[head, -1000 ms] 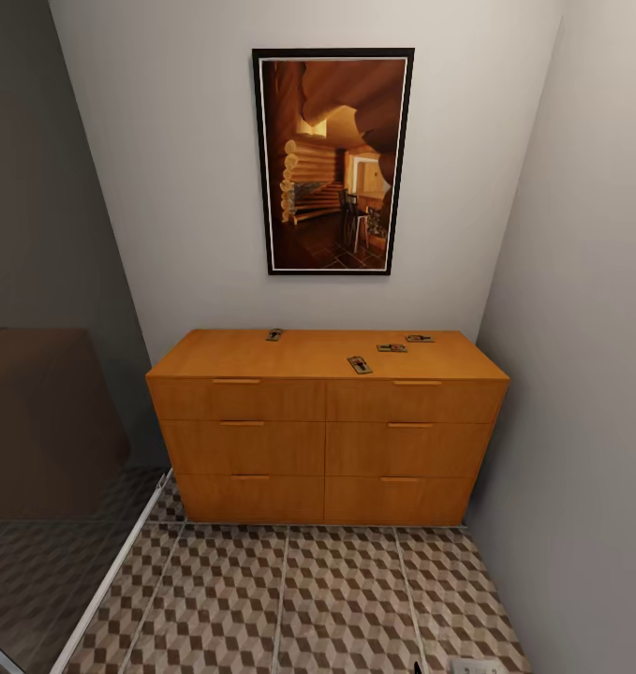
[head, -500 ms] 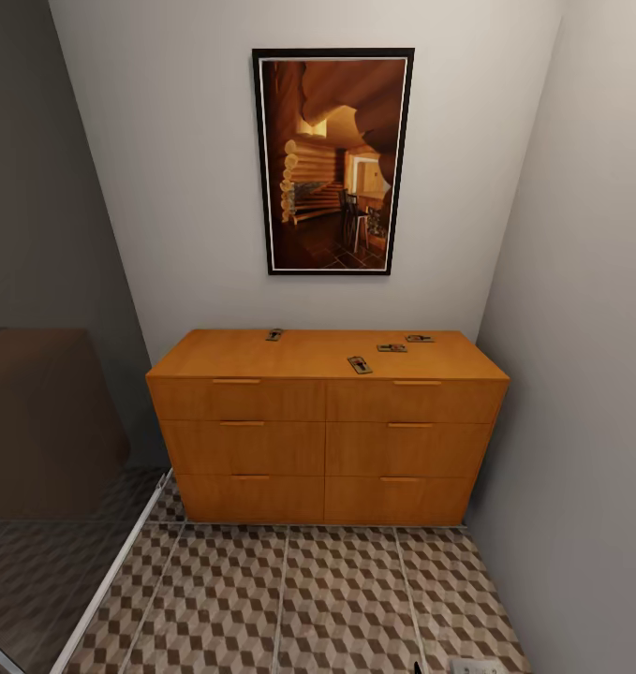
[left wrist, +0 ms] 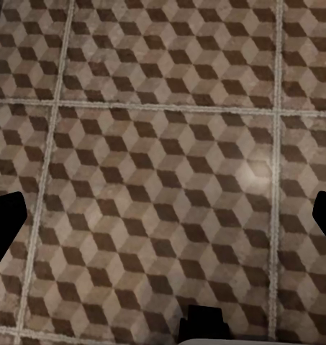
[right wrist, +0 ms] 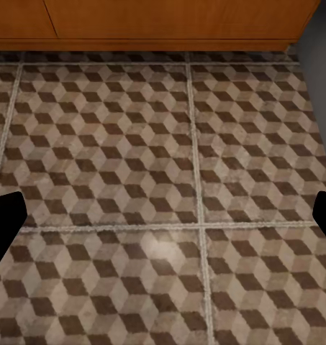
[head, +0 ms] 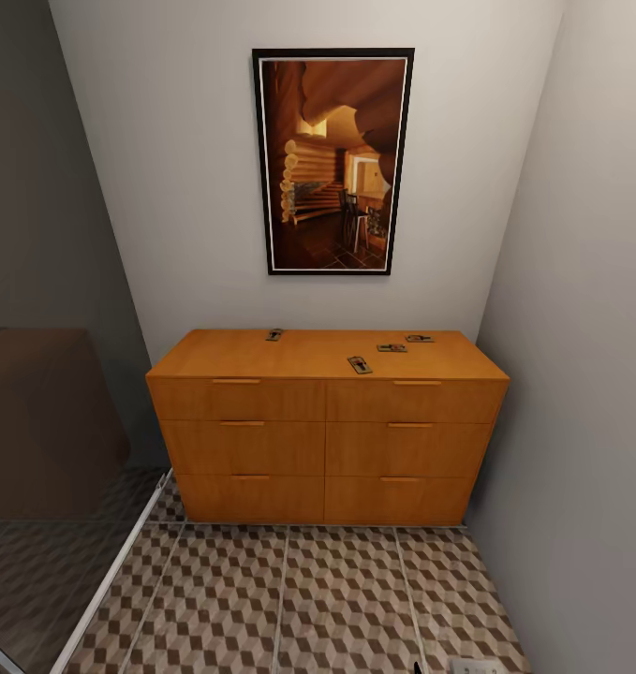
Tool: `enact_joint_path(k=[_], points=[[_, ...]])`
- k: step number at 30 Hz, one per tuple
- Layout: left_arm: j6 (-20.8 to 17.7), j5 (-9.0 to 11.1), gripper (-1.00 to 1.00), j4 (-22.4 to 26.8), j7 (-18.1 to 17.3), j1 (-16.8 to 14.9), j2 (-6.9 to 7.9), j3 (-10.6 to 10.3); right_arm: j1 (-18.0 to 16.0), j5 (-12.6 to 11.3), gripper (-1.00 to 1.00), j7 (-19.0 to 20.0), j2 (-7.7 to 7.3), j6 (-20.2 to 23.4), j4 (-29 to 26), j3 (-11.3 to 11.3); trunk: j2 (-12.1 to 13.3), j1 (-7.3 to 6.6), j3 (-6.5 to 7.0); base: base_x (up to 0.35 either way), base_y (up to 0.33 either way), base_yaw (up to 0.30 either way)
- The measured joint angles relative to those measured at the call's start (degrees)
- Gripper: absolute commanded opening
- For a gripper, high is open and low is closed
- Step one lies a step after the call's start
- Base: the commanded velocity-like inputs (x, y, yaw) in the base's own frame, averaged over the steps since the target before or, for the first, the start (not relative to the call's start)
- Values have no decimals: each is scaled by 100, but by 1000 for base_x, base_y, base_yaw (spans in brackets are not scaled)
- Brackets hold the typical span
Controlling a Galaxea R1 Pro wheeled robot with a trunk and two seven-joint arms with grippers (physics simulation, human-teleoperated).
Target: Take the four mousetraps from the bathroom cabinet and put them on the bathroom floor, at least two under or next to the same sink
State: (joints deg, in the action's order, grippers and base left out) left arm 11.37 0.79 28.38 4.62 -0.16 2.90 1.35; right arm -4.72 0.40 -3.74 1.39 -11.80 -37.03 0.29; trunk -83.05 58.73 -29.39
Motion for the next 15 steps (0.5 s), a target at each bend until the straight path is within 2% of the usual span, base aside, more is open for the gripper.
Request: enact_joint_path(k=[15], points=[[5, -4, 100, -2, 0, 0, 0, 0, 0, 0, 100, 1, 0, 0, 0, 2, 0, 0, 0, 0, 0, 0]])
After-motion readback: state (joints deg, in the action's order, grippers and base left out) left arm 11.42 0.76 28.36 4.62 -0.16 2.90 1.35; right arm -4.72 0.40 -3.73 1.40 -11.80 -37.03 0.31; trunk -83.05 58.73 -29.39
